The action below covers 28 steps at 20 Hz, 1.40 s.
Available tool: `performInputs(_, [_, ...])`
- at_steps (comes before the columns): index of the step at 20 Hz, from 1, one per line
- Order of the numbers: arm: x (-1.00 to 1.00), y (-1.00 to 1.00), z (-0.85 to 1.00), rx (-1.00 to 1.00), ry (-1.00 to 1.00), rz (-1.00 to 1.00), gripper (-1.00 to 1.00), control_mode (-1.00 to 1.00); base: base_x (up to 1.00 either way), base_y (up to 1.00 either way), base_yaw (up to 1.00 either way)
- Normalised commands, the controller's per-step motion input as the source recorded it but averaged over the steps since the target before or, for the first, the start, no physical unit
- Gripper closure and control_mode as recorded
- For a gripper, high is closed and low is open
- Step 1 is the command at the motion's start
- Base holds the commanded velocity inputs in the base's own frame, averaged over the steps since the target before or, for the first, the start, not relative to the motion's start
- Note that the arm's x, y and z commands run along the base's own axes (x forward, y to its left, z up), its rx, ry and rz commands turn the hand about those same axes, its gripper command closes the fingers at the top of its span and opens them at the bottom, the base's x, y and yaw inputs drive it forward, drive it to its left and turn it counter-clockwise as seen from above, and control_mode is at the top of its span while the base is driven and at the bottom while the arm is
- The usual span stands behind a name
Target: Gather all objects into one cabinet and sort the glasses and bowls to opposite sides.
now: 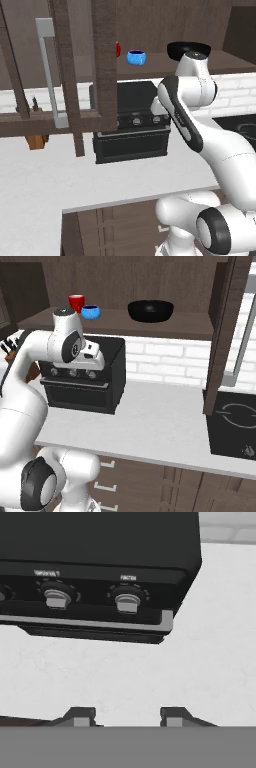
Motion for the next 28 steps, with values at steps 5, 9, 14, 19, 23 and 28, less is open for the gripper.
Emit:
performInputs(5, [-0.27,0.0,0.0,0.0,0.0,0.0,-1.0,-1.0,0.0,0.0,0.0])
performInputs(9, [-0.86,-0.05,0.0,0.0,0.0,-0.01,-1.0,-1.0,0.0,0.0,0.0])
performInputs(14, [-0.9,-0.01,0.18,0.0,0.0,-0.05,-1.0,-1.0,0.0,0.0,0.0])
performInputs(19, [-0.84,-0.08,0.46,0.0,0.0,-0.02,-1.0,-1.0,0.0,0.0,0.0])
performInputs(23, [-0.81,-0.02,0.45,0.0,0.0,0.0,-1.0,-1.0,0.0,0.0,0.0])
performInputs(28, [-0.73,0.0,0.42,0.0,0.0,0.0,-1.0,-1.0,0.0,0.0,0.0])
